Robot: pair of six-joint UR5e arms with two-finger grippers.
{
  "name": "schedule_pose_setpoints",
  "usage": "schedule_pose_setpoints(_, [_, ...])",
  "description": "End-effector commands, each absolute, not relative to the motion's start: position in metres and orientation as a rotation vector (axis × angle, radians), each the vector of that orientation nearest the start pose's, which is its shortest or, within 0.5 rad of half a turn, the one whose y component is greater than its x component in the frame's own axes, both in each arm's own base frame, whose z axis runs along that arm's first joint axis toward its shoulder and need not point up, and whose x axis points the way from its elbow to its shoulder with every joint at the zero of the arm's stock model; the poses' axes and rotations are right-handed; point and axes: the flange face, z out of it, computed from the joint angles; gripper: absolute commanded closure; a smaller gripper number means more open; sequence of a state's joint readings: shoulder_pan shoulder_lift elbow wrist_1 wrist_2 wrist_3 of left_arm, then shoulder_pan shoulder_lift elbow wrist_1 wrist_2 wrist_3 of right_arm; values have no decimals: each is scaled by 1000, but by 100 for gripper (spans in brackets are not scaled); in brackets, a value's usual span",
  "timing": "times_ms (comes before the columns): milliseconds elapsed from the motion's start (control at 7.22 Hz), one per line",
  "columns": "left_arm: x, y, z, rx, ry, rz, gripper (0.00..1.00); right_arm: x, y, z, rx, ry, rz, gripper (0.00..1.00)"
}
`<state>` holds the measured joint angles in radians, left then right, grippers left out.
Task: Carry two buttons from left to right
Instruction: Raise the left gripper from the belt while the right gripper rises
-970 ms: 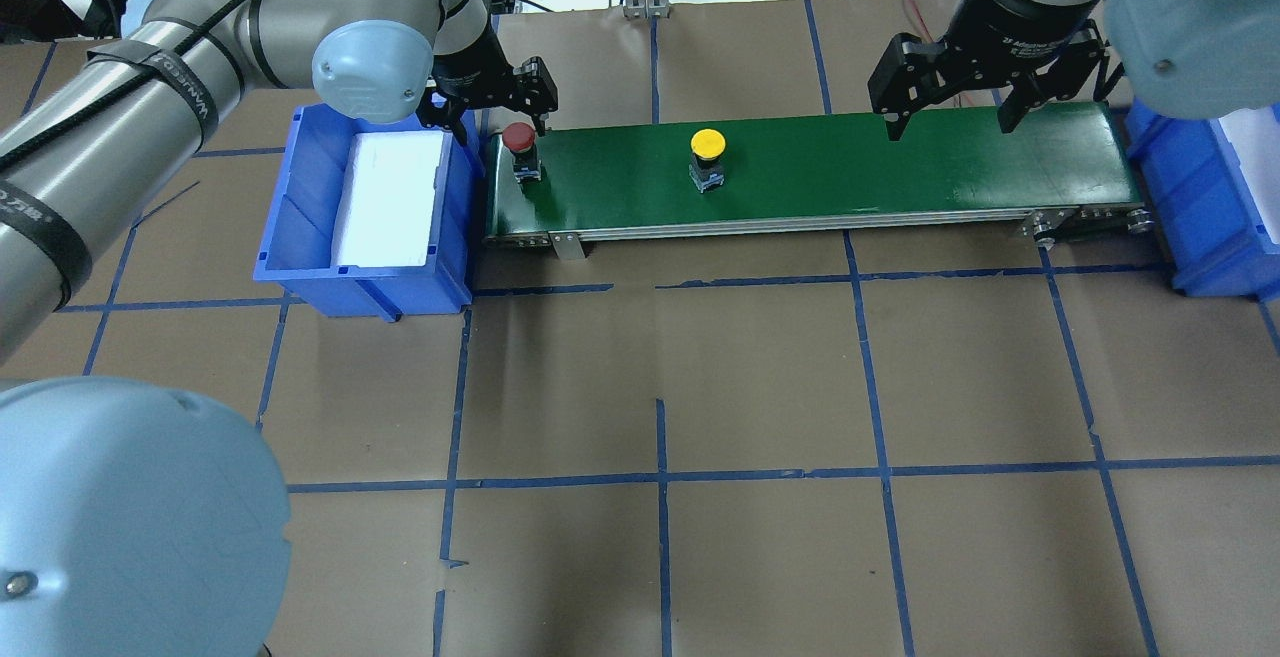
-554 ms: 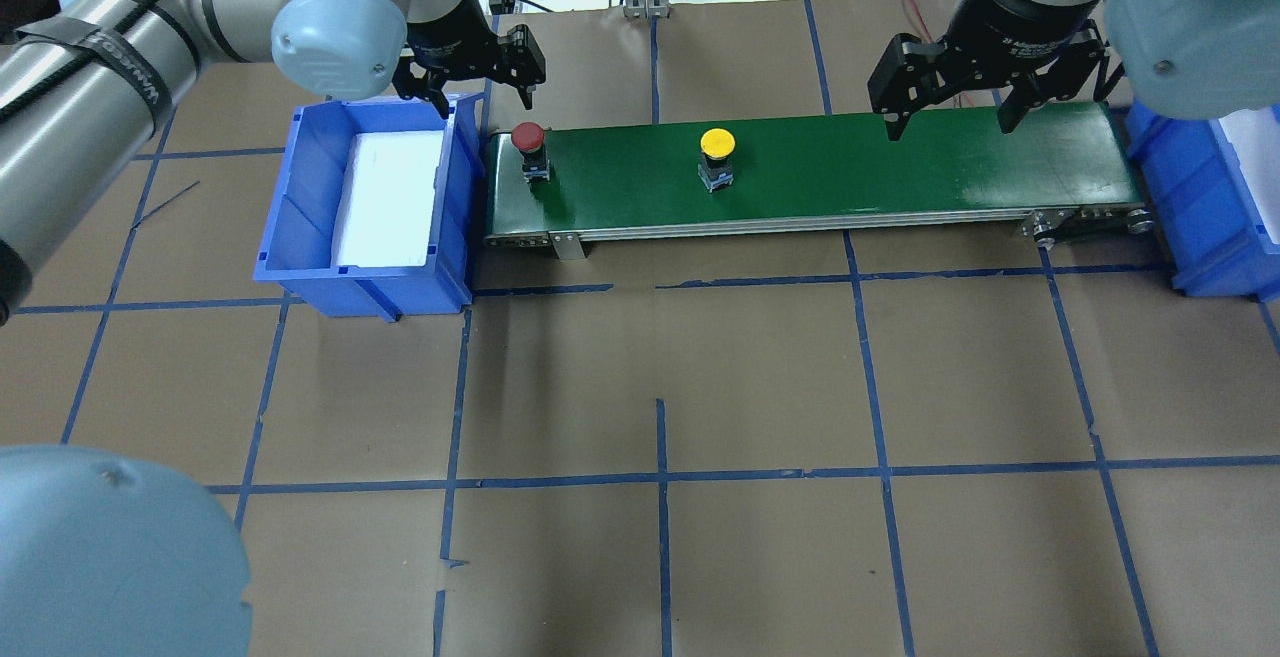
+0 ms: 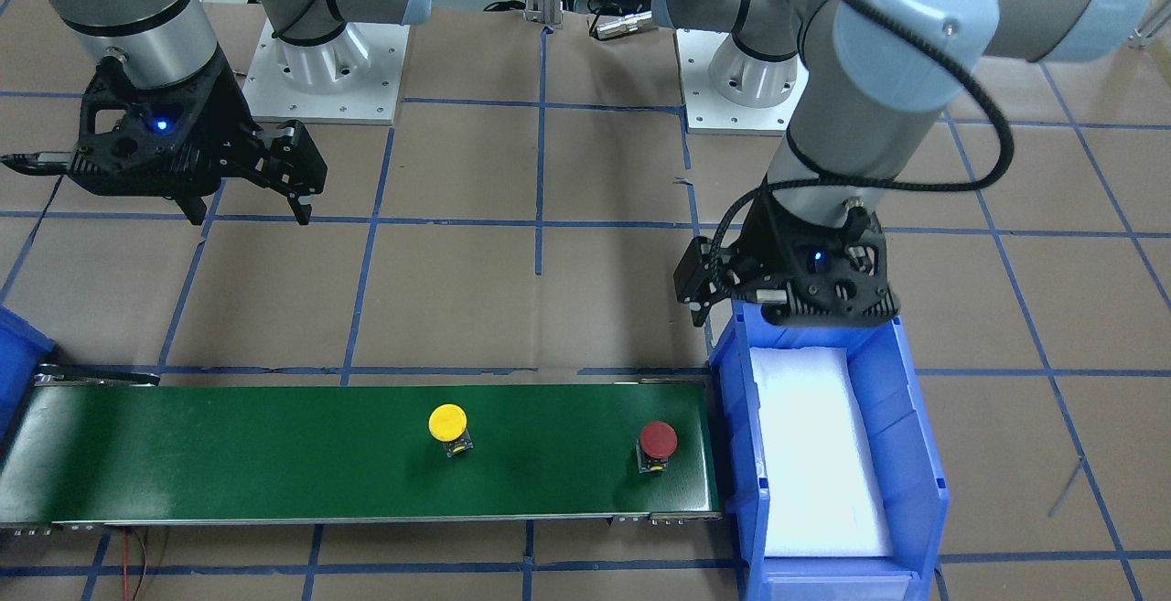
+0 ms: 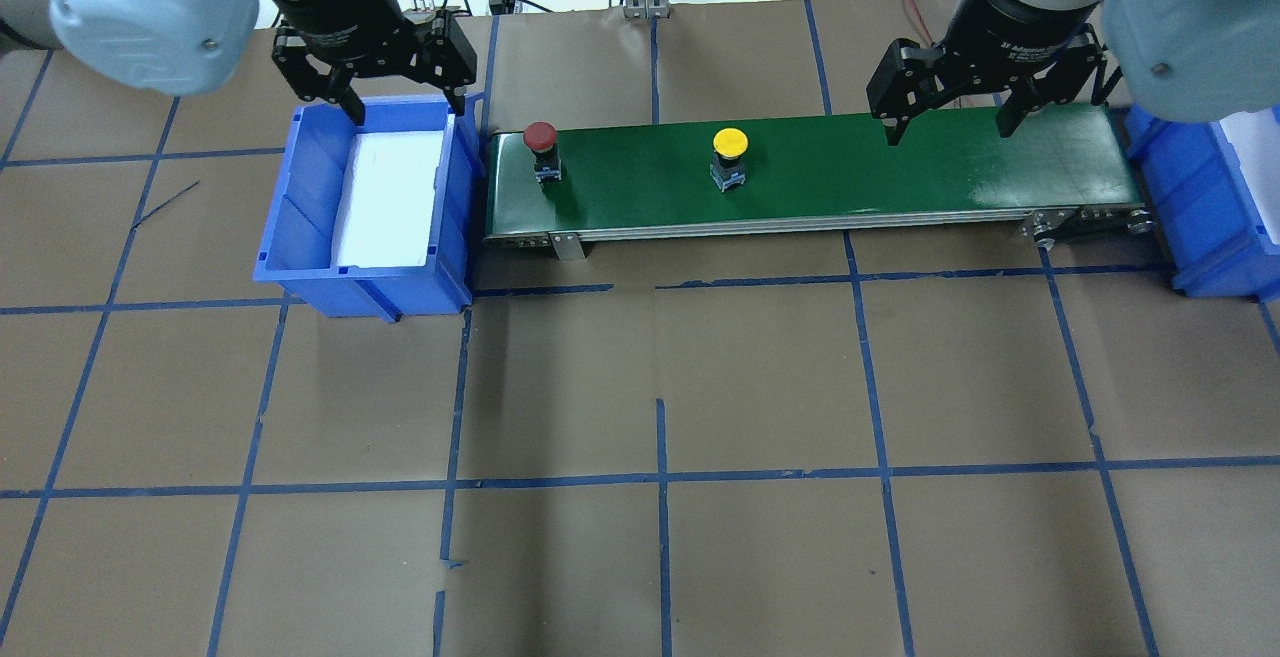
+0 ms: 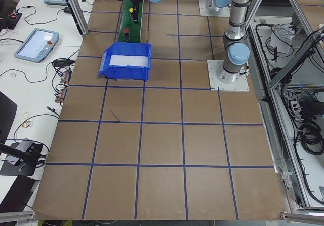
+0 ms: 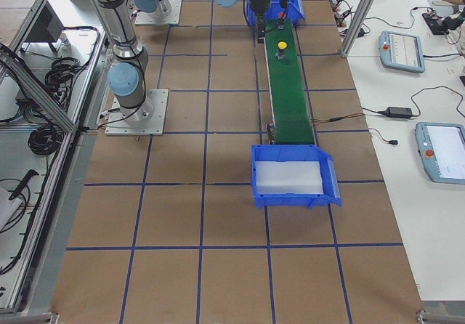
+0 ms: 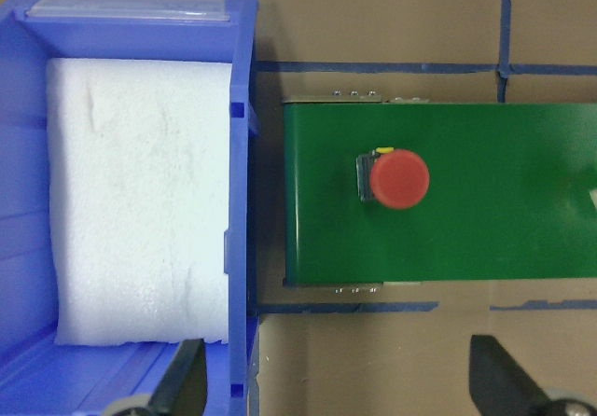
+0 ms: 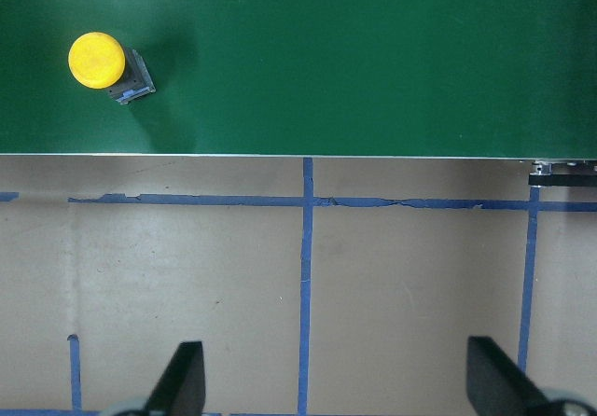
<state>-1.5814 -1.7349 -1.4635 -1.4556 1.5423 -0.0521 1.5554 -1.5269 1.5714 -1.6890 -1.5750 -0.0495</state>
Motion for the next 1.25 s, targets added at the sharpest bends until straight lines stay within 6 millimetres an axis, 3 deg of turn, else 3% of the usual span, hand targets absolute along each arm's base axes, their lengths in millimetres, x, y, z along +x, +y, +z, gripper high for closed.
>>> schedule_pose_setpoints(0, [-92,-526,491,-131,3162,5,0,124,-519,476,-67,3169,-108,0])
schedule_pose_setpoints(139, [-89,-508,507,-122,3121,11,0,125,-517,466,-105,3169,-81,0])
schedule_pose_setpoints(416, [-90,-506,505,-120,3125,35,0,127,-523,458,-156,3154,-107,0])
schedule_pose_setpoints(831, [-87,-500,510,-131,3118,28,0,116,-569,463,-280,3139,-170,1])
schedule_pose_setpoints(970, [-90,-500,511,-127,3130,22,0,107,-590,449,-464,3124,-154,1])
schedule_pose_setpoints(1108, [-88,-502,506,-132,3126,32,0,84,-609,437,-608,3103,-131,1])
